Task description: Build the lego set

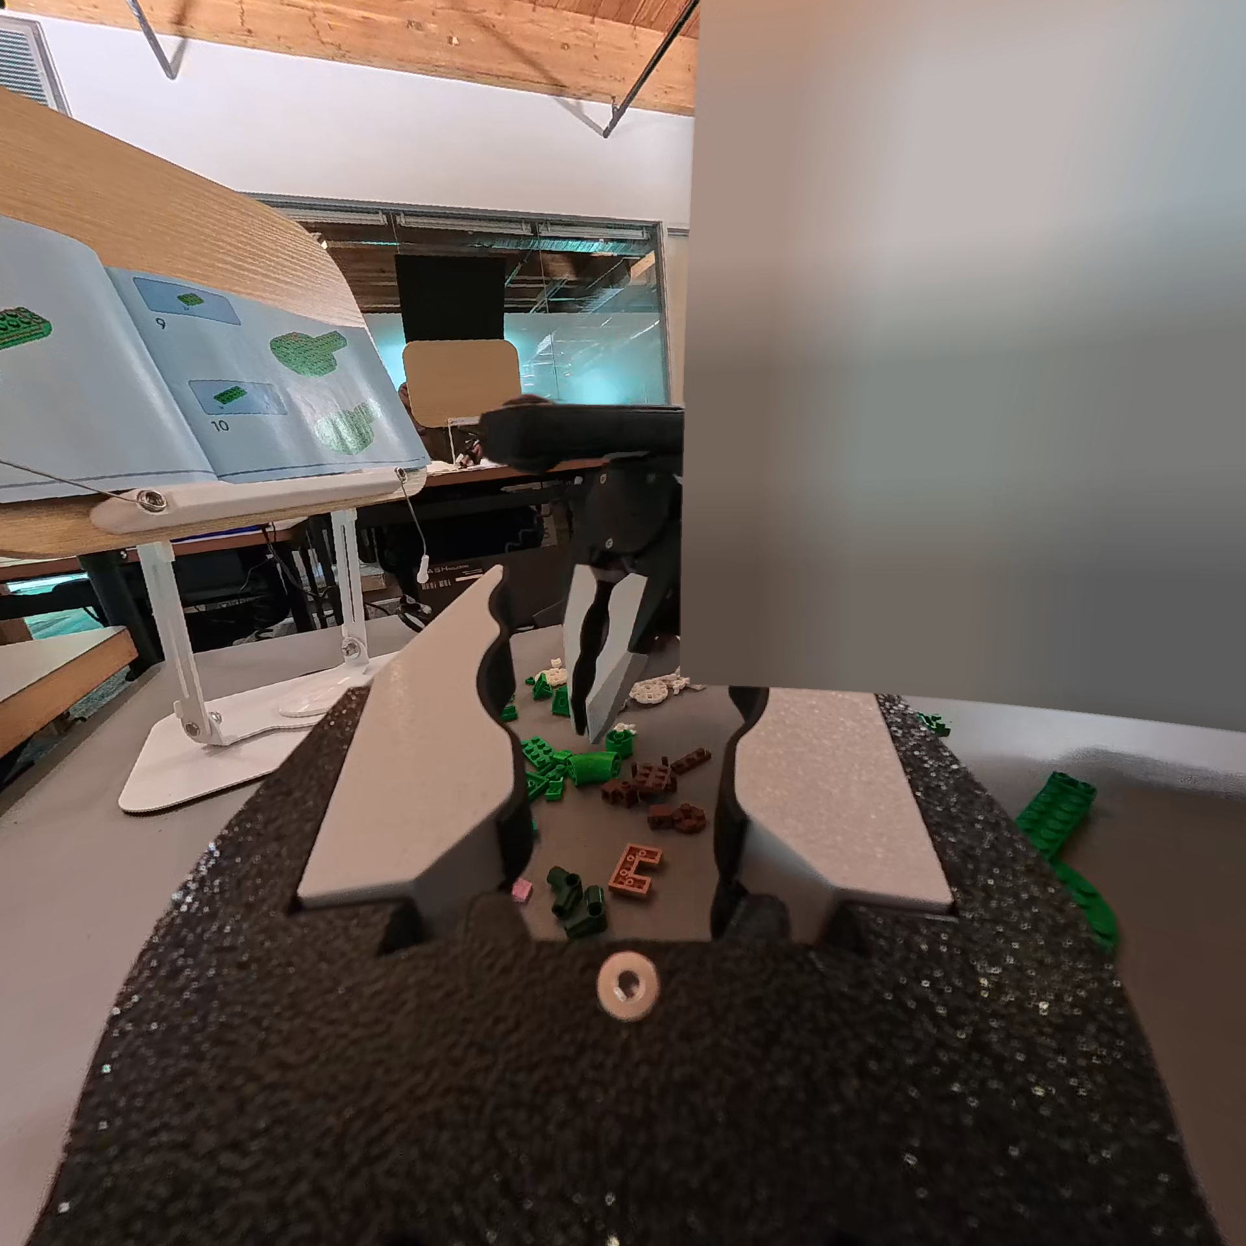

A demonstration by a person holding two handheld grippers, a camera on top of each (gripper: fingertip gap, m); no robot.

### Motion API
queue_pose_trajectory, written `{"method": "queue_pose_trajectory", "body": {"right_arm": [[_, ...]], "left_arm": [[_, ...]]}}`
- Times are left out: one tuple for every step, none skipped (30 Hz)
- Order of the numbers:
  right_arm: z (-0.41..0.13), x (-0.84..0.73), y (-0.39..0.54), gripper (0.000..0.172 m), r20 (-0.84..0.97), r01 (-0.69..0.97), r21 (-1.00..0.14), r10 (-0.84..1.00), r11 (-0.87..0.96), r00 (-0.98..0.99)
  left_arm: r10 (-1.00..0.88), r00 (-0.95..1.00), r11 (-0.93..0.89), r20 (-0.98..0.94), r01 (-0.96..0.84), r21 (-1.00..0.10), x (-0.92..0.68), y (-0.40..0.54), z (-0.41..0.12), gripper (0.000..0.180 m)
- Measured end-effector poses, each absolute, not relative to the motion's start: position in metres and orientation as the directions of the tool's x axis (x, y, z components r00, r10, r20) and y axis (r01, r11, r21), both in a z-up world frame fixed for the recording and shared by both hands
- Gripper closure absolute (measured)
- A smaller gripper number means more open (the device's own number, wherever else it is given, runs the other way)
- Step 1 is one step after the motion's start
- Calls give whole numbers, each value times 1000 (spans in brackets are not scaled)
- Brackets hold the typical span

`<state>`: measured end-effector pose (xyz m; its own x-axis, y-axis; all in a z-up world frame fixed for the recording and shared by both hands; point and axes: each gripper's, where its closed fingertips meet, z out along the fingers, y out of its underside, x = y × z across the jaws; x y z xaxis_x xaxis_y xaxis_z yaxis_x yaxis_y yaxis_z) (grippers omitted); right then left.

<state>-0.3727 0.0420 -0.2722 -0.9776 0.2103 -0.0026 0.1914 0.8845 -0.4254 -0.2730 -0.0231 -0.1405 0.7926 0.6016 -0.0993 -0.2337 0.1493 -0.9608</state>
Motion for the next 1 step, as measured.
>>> {"method": "queue_pose_trajectory", "body": {"right_arm": [[-274, -371, 42, 162, -18, 190, -407, 200, 894, -980]], "left_arm": [[601, 793, 150, -98, -233, -961, -273, -23, -140, 120]]}}
